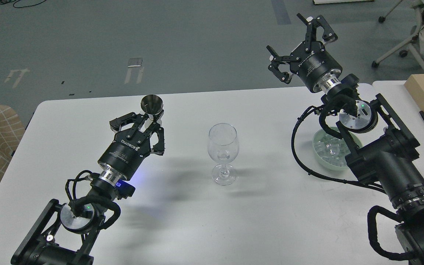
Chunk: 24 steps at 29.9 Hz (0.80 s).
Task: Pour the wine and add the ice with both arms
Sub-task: 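Carry the jigger above the wine glass with the left gripper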
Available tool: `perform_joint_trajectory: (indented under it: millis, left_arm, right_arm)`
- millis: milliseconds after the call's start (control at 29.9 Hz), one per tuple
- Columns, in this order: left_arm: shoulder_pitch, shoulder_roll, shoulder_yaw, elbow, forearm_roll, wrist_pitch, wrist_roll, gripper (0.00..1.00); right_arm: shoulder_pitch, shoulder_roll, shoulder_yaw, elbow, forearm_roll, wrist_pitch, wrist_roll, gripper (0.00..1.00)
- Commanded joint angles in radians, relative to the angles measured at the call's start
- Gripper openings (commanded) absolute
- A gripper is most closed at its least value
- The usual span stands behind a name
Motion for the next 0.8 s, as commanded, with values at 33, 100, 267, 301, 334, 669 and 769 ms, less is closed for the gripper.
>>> perform_joint_trajectory:
  millis: [33,100,267,301,334,669,769]
  left_arm:
    - [-0.016,0.008,0.013,0.0,0.001,0.004,0.0,0.0]
    - [-0.022,0.008,0.013,0.0,0.001,0.009,0.002,0.0]
    - [-0.024,0.026,0.016,0.0,0.002,0.011,0.002,0.0]
    - [-0.027,0.03,0.02,0.0,0.002,0.011,0.002,0.0]
    - [-0.036,0.036,0.026,0.0,0.001,0.014,0.002,0.0]
    - [-0.056,0.042,0.051,0.0,0.002,0.023,0.002,0.0]
    - [-0.062,0.043,0.056,0.0,0.002,0.023,0.002,0.0]
  right_arm:
    - [0.0,0.0,0.0,0.0,0.001,0.0,0.0,1.0]
    - [0.0,0.0,0.0,0.0,0.001,0.002,0.0,1.0]
    - [0.0,0.0,0.0,0.0,0.001,0.0,0.0,1.0]
    - [0.0,0.0,0.0,0.0,0.001,0.0,0.0,1.0]
    - [0.0,0.0,0.0,0.0,0.001,0.0,0.0,1.0]
    - [0.0,0.0,0.002,0.0,0.001,0.0,0.0,1.0]
    - [0.0,0.0,0.002,0.0,0.001,0.0,0.0,1.0]
